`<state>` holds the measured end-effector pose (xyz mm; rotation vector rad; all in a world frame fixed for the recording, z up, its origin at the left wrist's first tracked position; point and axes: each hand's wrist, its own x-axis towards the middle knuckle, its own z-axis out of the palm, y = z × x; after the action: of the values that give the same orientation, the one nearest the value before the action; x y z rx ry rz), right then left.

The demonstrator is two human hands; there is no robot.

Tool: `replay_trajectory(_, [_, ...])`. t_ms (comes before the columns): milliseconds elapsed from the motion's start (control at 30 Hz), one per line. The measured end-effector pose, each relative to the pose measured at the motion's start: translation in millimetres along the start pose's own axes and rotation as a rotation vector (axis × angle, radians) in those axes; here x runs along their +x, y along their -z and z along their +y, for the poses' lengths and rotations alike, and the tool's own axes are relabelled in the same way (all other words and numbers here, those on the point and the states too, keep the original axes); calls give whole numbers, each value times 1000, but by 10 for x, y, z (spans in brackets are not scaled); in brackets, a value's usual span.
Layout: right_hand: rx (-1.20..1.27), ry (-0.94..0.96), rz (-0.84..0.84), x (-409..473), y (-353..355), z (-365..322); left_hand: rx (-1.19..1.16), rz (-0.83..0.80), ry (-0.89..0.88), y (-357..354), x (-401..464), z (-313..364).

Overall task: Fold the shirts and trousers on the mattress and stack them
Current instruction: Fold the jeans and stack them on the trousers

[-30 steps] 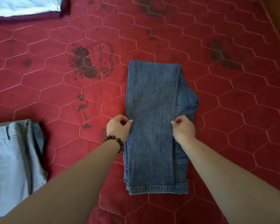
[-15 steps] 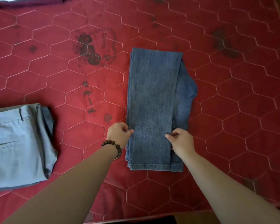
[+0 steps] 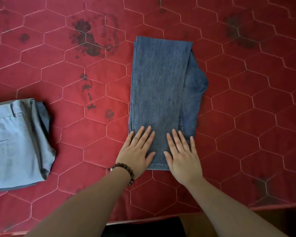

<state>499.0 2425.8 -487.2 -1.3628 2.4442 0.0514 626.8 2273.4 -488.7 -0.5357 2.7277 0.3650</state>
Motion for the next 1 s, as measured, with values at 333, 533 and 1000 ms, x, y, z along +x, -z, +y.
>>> replay_trajectory(333, [109, -9, 165, 127, 179, 37, 46, 40, 49, 264, 259, 202])
replay_trajectory(533, [85, 71, 47, 683, 189, 5, 98, 76, -8, 233, 804, 43])
replay_trajectory(1000, [-110, 107, 96, 1981, 585, 539, 109, 143, -54, 651, 1868, -644])
